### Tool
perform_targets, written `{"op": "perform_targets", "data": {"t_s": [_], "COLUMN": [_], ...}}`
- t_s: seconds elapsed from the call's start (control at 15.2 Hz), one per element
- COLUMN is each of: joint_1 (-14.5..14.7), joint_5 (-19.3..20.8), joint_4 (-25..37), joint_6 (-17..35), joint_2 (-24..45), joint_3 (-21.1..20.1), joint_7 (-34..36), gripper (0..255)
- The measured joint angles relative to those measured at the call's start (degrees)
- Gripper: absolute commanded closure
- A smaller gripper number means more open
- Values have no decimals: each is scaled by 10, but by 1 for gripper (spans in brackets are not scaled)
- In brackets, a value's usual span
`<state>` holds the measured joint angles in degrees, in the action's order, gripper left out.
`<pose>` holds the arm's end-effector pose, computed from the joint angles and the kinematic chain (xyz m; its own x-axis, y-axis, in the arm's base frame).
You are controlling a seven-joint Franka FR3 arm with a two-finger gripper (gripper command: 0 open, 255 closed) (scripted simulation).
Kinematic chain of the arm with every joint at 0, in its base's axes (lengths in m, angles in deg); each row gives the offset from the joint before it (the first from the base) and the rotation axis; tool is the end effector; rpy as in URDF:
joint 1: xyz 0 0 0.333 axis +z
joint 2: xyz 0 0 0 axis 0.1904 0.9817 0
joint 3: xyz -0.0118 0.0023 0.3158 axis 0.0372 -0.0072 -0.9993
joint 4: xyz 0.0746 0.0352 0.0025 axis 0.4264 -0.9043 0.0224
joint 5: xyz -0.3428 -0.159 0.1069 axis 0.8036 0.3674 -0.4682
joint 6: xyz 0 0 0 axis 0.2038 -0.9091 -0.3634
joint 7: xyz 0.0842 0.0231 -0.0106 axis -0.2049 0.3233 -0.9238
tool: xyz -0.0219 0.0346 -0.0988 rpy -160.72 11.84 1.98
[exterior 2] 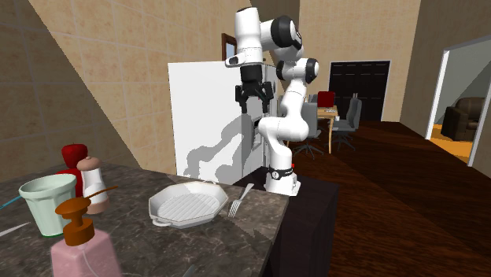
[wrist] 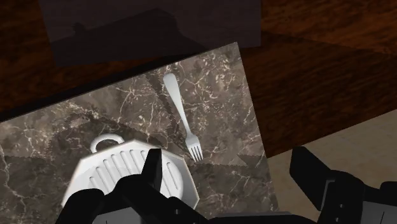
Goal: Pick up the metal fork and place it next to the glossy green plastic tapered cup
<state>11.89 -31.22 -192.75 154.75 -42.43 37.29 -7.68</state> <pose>0.3047 0.0079 0.6060 0.9945 -0.1036 -0.0176 -0.1049 -0.9887 -0.1069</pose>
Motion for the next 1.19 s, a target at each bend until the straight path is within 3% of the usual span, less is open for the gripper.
{"op": "perform_targets", "data": {"t_s": [0.2,0.79,1.19], "joint_1": [2,16,33], "joint_5": [0,1,-13], "joint_4": [-15,-122,-163], "joint_6": [17,168,282], "joint_2": [7,84,180], "joint_3": [5,46,70], "joint_7": [-12,-111,-181], "gripper": [0,0,0]}}
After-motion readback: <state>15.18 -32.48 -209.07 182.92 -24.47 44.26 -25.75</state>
